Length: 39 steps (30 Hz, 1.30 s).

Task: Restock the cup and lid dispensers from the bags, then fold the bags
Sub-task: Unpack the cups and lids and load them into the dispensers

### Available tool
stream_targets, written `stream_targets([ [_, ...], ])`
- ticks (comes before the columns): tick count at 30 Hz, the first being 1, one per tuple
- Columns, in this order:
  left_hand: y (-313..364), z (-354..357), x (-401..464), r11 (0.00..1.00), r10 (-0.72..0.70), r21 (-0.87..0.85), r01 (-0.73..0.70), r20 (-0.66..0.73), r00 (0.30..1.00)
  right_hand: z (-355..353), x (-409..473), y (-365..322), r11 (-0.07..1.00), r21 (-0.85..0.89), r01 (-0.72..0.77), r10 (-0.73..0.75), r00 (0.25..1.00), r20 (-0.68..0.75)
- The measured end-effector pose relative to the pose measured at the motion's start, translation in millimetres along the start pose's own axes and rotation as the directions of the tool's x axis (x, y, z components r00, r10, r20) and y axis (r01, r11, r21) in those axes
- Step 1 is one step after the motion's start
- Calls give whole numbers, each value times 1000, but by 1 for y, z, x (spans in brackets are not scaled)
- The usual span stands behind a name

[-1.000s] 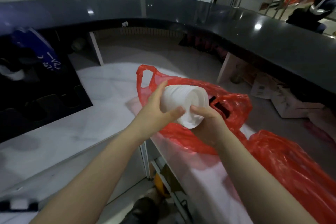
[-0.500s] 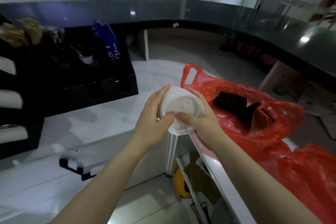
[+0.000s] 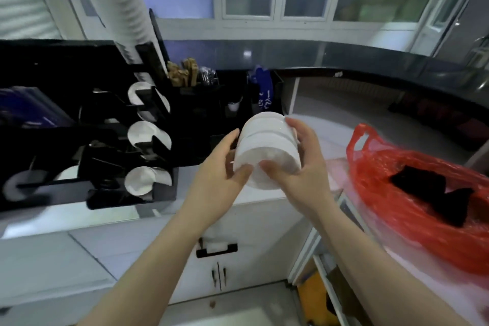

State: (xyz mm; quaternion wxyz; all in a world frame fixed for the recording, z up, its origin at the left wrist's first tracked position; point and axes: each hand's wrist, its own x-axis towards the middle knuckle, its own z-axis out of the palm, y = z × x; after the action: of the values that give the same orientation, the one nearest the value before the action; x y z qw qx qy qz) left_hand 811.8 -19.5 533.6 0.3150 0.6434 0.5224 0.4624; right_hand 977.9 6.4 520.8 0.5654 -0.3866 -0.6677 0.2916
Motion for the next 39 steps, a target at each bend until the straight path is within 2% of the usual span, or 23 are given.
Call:
stream_targets([
  [3,-1,-44,-23,999,1,-43,2,60,998,38,-3,-15,971,-122,205,-209,978,-22],
  [5,-1,-74,-36,994,-41,-93,55,141,989,62,-3,-24,939,-174,297,-303,953,-8],
  [7,-3,-105,-48,969,-99,-204,140,199,975,86,-1,-34,925,-163,344,-344,939,33],
  [9,-4,-123,-51,893,-181,-368,257,229,956,104,2,-40,893,-205,402,-396,916,69],
  [12,-12,-144,-65,846,-215,-471,249,127,968,142,6,-49,835,-211,508,-486,861,146],
  [16,-35,-159,-93,867,-245,-470,166,-111,963,190,-4,-54,847,-96,522,-457,810,368],
  [18,-51,-172,-107,867,-272,-476,145,-208,940,208,-8,-59,884,-28,466,-371,738,563],
  [20,-67,-191,-121,863,-289,-489,126,-274,917,222,-11,-66,915,54,400,-313,620,720],
  [22,-83,-209,-132,887,-274,-449,109,-323,906,238,-11,-73,939,145,313,-301,540,786],
  [23,-91,-218,-135,903,-259,-418,100,-345,902,248,-10,-77,951,180,252,-294,553,780],
  [25,-107,-235,-137,930,-236,-358,88,-394,889,277,-10,-85,972,208,105,-224,675,703],
  [27,-122,-256,-133,947,-207,-312,68,-437,875,311,-10,-91,983,162,82,-163,792,588],
  [28,-130,-267,-130,955,-195,-289,65,-449,872,328,-10,-92,987,128,95,-151,816,558],
  [34,-186,-340,-100,979,-159,-186,85,-428,890,403,8,-84,990,36,136,-134,833,537],
  [39,-221,-369,-57,990,-116,-119,81,-323,939,432,21,-66,985,-86,147,-104,918,382],
])
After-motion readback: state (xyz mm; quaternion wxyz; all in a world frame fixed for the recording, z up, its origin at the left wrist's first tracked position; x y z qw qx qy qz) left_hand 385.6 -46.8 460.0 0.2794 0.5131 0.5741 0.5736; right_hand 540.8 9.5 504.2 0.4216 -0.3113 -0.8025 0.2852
